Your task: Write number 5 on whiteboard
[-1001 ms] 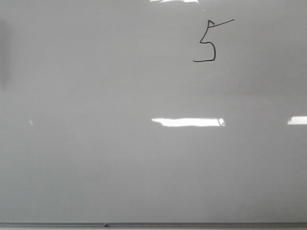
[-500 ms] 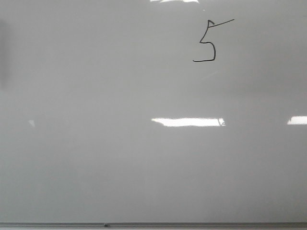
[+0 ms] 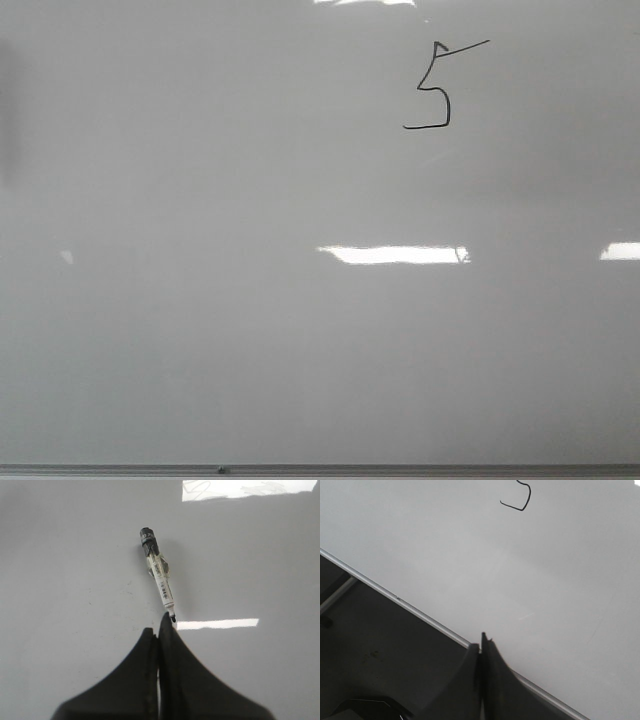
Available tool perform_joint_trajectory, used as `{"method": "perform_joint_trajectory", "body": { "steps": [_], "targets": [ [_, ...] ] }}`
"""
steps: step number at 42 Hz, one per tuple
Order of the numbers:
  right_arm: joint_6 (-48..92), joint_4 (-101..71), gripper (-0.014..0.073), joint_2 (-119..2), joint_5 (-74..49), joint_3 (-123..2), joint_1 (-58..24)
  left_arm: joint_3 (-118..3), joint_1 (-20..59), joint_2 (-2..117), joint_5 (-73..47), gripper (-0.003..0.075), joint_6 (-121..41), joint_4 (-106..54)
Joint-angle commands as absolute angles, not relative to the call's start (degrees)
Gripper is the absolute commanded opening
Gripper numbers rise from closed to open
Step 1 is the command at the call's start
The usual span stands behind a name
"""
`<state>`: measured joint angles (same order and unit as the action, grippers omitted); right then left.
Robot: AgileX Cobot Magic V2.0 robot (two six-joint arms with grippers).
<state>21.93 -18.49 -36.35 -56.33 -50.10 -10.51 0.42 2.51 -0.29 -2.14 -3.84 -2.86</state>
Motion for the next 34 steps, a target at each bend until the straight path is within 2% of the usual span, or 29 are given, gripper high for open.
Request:
{"method": "perform_joint_trajectory", "body": {
  "steps": [1,26,34],
  "targets": [
    [21.96,-19.54,-0.0070,-36.35,-53.29,-51.48,-10.28,0.71,2.94,-1.31,2.97,-0.0020,-3.28,-2.96],
    [21.96,-19.54,-0.0070,-35.40,-52.62,-50.85,-11.29,0.71,2.94,-1.21,2.97,-0.0020,-3.28,-2.96],
    [22.18,-17.37,-0.0069,-25.56,-38.19,-42.77,-7.19,0.71,2.94,-1.21,2.97,-0.0020,-3.28,-2.96]
  ]
}}
